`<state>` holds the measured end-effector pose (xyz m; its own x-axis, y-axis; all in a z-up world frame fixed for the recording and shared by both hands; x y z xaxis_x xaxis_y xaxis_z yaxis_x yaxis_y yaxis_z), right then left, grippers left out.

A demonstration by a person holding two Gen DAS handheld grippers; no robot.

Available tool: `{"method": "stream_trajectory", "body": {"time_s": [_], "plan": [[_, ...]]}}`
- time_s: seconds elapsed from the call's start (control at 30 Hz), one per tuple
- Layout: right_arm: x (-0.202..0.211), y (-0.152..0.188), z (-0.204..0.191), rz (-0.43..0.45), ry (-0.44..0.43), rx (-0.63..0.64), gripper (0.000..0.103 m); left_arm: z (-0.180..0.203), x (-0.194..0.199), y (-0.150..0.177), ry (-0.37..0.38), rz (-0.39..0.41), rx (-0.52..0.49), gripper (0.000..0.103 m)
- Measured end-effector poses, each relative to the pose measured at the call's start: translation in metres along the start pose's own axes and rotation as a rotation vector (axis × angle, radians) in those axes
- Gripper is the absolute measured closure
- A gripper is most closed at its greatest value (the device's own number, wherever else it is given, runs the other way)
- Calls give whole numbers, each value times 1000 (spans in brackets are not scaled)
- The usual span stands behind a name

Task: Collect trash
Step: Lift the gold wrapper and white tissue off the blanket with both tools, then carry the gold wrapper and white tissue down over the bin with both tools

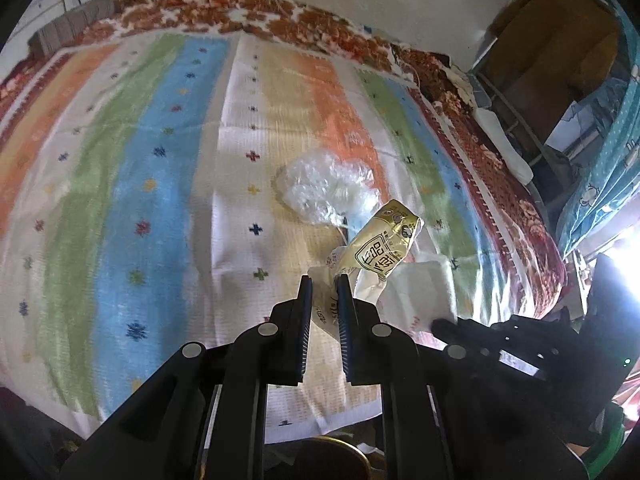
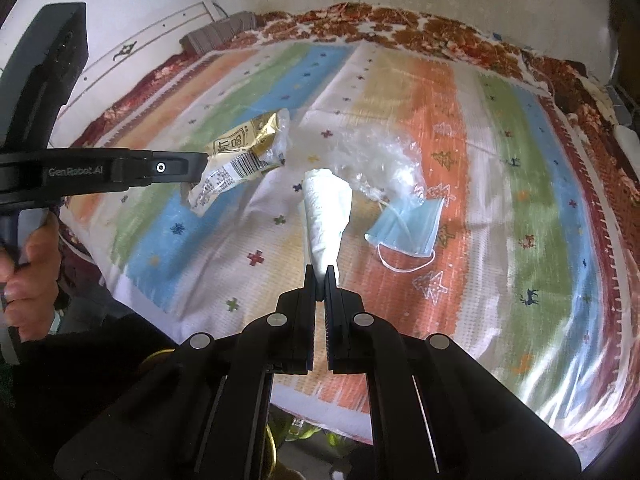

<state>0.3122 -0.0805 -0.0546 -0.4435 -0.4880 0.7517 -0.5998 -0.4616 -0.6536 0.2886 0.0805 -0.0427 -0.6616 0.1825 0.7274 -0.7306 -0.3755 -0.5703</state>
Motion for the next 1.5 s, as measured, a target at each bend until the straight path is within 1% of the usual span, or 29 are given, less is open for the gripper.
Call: {"method": "stream_trajectory", "body": {"time_s": [0.17, 0.37, 0.6, 0.8, 0.93, 1.2, 1.33, 1.5], "plan": [[24, -4, -6, 69, -1, -22, 100, 1, 19, 1, 21, 32, 27, 91], [49, -1, -18, 132, -1, -28, 100, 4, 41, 10, 42, 62, 50, 91], [78, 7, -35, 191, -7, -28, 100, 1, 68, 29, 35, 95, 72, 91], [103, 19, -53, 236, -19, -4, 100, 2, 93, 47, 59, 129, 77, 91], [113, 30, -61, 255, -15, 11, 100, 5, 105, 55, 69, 152, 78, 91], [126, 48, -70, 269, -28, 3, 100, 3, 121, 75, 83, 164, 86, 91], [130, 59, -75, 258, -49, -7, 100, 2, 123, 86, 69, 159, 92, 91], [135, 71, -80, 253, -67, -15, 100, 1, 120, 105, 63, 131, 112, 91]]}}
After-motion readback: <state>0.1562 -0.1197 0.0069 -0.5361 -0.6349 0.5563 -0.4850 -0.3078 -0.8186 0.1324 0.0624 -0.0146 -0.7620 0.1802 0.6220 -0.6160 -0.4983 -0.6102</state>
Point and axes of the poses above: each gripper's, at about its wrist camera, not at the fingertips, and x roughly against the way its jaws point, z to its right, y to its underside, the point moved 2 cm from there along -x, roughly the way its jaws point, and after that the axes turned 7 degrees about z, right-handed, at the moved point
